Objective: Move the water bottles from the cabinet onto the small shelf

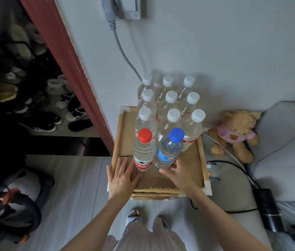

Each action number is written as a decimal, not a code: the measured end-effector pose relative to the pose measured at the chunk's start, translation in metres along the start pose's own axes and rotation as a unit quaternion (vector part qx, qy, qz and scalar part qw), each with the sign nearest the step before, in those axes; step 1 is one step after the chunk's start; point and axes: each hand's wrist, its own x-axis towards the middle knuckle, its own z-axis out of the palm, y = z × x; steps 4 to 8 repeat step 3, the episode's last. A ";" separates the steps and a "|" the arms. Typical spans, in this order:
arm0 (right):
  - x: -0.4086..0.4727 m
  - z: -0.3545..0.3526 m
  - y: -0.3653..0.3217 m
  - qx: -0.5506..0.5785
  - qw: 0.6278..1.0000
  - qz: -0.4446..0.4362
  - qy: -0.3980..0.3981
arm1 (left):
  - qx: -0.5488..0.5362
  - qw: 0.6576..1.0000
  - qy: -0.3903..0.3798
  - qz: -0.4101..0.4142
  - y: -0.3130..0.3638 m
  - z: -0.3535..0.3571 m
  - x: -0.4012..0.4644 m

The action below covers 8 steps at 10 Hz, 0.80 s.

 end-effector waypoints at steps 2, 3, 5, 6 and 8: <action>-0.014 -0.024 -0.009 -0.074 0.994 0.072 -0.019 | 0.106 0.993 -0.046 0.007 -0.004 0.000 -0.002; -0.022 -0.071 -0.048 -0.126 0.988 0.084 0.024 | 0.119 0.992 -0.044 0.012 -0.004 0.002 -0.001; -0.022 -0.071 -0.048 -0.126 0.988 0.084 0.024 | 0.119 0.992 -0.044 0.012 -0.004 0.002 -0.001; -0.022 -0.071 -0.048 -0.126 0.988 0.084 0.024 | 0.119 0.992 -0.044 0.012 -0.004 0.002 -0.001; -0.022 -0.071 -0.048 -0.126 0.988 0.084 0.024 | 0.119 0.992 -0.044 0.012 -0.004 0.002 -0.001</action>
